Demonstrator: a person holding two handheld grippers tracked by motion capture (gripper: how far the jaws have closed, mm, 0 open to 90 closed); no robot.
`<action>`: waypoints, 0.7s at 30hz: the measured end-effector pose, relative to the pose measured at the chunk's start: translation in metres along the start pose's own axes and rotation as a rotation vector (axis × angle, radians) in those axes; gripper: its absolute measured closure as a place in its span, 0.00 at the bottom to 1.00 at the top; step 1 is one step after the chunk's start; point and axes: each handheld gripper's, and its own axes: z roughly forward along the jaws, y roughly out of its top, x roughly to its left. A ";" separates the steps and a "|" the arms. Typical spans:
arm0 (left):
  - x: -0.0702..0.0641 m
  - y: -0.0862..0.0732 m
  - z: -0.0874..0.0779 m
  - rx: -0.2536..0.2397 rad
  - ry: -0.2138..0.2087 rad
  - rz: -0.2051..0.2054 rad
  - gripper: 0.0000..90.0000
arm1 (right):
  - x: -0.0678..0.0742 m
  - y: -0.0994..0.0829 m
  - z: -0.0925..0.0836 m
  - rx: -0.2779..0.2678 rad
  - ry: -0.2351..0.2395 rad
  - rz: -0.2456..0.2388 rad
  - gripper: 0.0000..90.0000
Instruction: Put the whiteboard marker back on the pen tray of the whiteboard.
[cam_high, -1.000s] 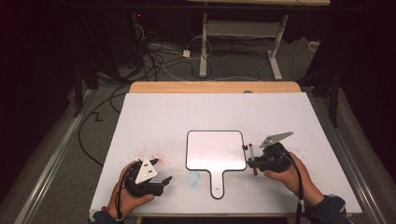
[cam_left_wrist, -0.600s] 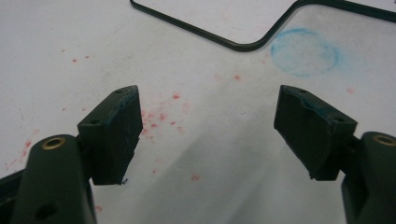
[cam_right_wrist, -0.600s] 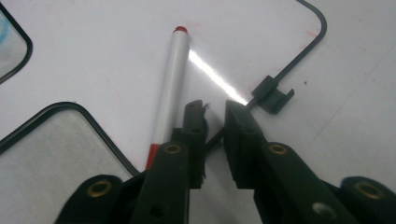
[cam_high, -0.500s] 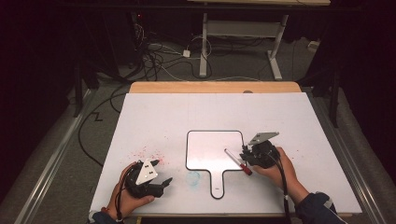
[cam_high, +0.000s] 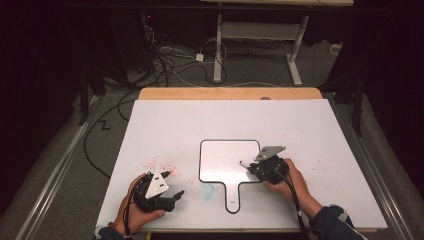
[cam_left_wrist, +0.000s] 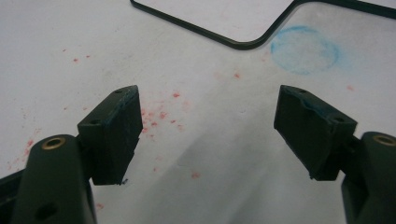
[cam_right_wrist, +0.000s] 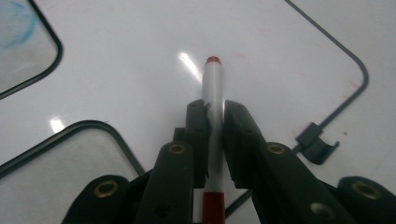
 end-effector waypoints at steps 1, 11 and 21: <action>0.000 0.000 0.000 0.001 -0.002 0.002 0.25 | -0.003 -0.001 -0.001 0.006 -0.020 0.001 0.91; 0.000 0.000 0.001 0.008 -0.004 0.003 0.25 | -0.024 -0.004 0.003 -0.029 -0.126 0.080 0.90; -0.001 0.000 0.002 0.014 -0.008 0.006 0.25 | -0.035 -0.004 0.008 -0.047 -0.180 0.166 0.76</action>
